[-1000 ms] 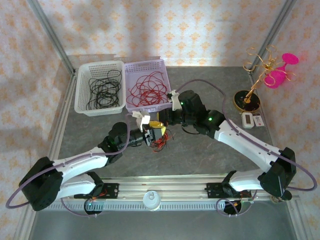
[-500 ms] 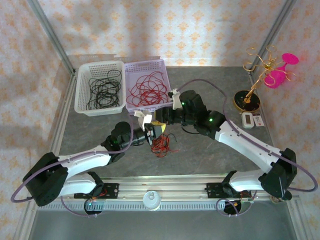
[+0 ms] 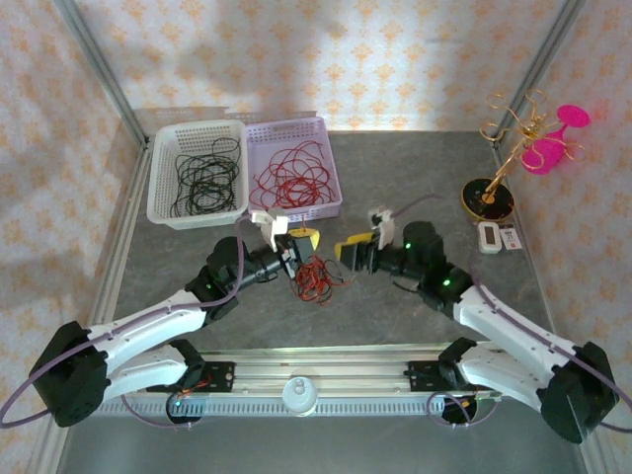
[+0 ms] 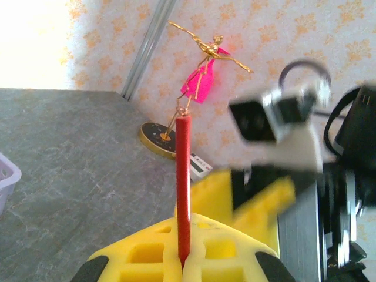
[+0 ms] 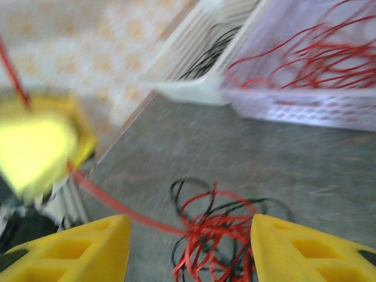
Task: Untangle the cables
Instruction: Untie the cable.
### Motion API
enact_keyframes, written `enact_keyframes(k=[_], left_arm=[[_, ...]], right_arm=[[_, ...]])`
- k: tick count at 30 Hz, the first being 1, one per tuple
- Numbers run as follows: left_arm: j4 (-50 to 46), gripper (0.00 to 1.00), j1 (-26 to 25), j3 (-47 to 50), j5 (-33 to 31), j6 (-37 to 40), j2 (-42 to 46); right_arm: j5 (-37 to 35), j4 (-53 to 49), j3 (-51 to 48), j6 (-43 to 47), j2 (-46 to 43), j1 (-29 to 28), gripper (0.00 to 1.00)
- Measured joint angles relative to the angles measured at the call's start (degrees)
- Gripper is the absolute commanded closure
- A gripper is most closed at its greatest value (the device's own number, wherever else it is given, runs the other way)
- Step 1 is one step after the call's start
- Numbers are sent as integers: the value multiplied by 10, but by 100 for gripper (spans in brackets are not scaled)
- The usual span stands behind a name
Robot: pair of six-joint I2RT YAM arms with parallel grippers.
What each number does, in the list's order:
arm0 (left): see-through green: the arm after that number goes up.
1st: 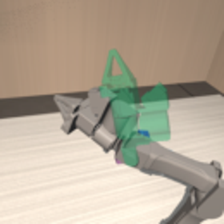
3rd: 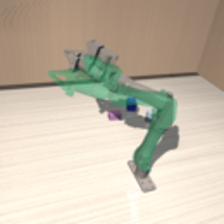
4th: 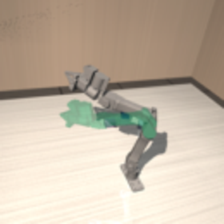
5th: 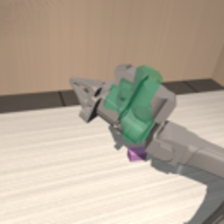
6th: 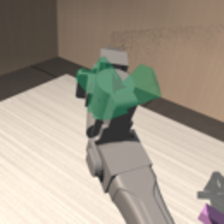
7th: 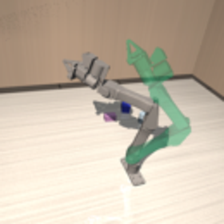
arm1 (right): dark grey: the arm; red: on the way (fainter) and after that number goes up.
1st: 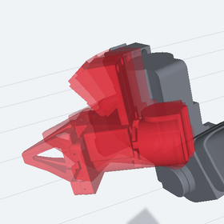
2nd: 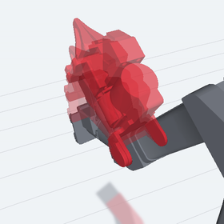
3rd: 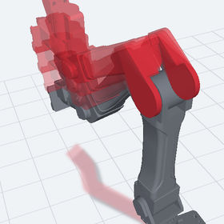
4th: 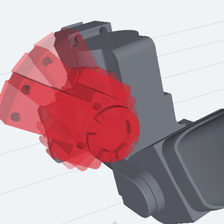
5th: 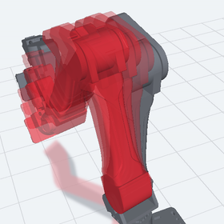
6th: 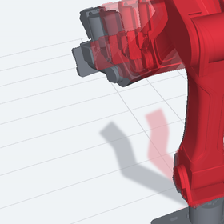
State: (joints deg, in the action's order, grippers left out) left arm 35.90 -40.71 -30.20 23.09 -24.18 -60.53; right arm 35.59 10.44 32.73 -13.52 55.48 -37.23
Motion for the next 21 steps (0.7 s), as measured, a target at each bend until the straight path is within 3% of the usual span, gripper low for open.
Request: enact_keyframes(k=[3, 7, 12, 21], left_arm=[[-23, 100, -5, -30, 0, -2, 1], [-47, 100, -14, -62, -13, -9, 4], [-93, 100, -17, -95, -32, -15, 12], [-186, 100, -28, -167, -59, -14, 12]], right_arm=[[24, 89, -19, 33, 34, -45, 45], [18, 218, -19, 55, 88, -52, 49], [-38, 339, -20, 53, 160, -54, 69], [-154, 430, -32, 26, 295, -91, 83]])
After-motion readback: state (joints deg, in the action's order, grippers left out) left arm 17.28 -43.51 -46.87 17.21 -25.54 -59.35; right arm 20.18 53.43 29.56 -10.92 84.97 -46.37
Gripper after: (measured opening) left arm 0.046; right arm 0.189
